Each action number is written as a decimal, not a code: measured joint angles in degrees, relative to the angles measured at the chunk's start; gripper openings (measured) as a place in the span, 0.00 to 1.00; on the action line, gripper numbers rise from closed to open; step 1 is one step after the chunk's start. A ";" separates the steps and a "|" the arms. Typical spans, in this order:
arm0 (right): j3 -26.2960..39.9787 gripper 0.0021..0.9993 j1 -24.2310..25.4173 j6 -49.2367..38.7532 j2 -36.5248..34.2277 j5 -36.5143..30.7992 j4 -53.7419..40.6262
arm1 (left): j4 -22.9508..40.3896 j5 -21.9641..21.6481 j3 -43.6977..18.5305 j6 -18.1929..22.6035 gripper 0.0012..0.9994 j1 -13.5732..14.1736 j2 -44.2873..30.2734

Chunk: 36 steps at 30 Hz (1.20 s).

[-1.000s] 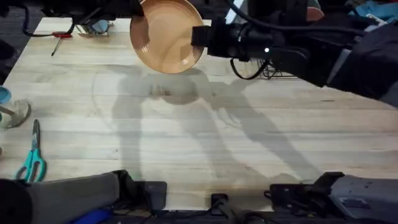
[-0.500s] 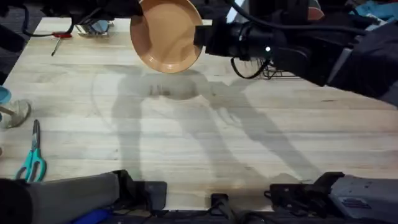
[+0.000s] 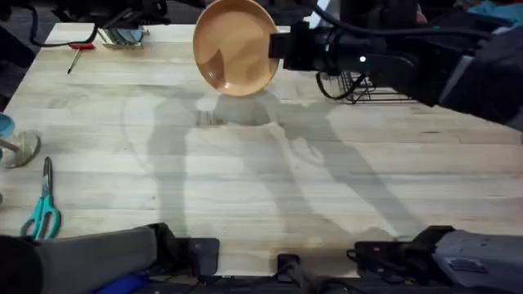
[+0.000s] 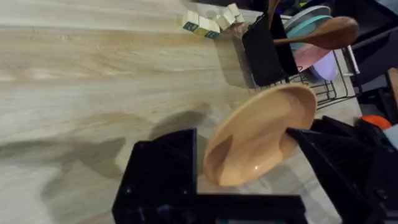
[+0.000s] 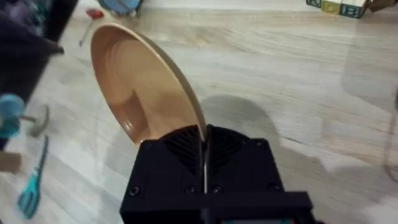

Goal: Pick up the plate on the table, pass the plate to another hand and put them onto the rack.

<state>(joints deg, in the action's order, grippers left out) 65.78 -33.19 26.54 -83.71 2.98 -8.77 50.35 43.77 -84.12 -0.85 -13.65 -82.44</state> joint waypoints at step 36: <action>0.00 0.03 37.72 -60.45 29.09 -2.97 -8.44 | -4.27 -5.53 -0.04 4.97 0.99 0.00 13.06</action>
<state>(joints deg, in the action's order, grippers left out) 65.78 4.53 -33.91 -54.62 0.01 -17.21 46.09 38.24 -84.16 4.12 -13.65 -69.38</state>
